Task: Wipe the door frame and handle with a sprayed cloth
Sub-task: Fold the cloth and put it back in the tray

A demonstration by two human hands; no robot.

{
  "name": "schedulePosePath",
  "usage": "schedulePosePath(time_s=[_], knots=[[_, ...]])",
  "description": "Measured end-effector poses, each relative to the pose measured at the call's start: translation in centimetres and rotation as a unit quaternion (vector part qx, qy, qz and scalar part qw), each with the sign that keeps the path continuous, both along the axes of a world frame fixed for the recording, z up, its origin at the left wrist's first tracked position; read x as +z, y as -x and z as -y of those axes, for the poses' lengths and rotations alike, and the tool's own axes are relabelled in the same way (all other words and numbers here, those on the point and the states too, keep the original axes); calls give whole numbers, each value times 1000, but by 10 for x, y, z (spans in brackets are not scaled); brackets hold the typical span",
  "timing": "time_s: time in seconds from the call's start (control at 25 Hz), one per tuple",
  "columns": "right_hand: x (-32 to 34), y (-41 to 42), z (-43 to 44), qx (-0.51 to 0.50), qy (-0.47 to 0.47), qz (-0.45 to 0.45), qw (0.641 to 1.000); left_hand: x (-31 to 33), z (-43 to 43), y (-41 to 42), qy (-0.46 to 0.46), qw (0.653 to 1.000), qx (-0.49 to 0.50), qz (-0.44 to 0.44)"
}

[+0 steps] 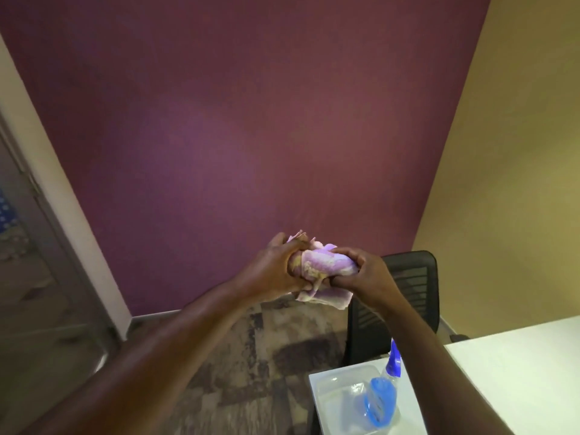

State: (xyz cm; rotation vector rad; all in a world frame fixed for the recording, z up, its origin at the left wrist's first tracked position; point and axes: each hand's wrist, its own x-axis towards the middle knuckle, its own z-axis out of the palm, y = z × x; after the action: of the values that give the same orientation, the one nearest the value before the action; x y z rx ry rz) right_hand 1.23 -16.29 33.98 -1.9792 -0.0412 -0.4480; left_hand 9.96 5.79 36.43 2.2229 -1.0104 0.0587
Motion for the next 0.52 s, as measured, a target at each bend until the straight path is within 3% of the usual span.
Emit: schedulePosePath(time_s=[0.12, 0.28, 0.52], knots=[[-20, 10, 26, -24, 9, -28, 999, -15, 27, 5, -23, 999, 27, -16], [-53, 25, 36, -11, -52, -59, 997, -40, 42, 6, 36, 971, 11, -235], [-135, 45, 18, -87, -127, -93, 984, -100, 49, -4, 78, 925, 45, -369]])
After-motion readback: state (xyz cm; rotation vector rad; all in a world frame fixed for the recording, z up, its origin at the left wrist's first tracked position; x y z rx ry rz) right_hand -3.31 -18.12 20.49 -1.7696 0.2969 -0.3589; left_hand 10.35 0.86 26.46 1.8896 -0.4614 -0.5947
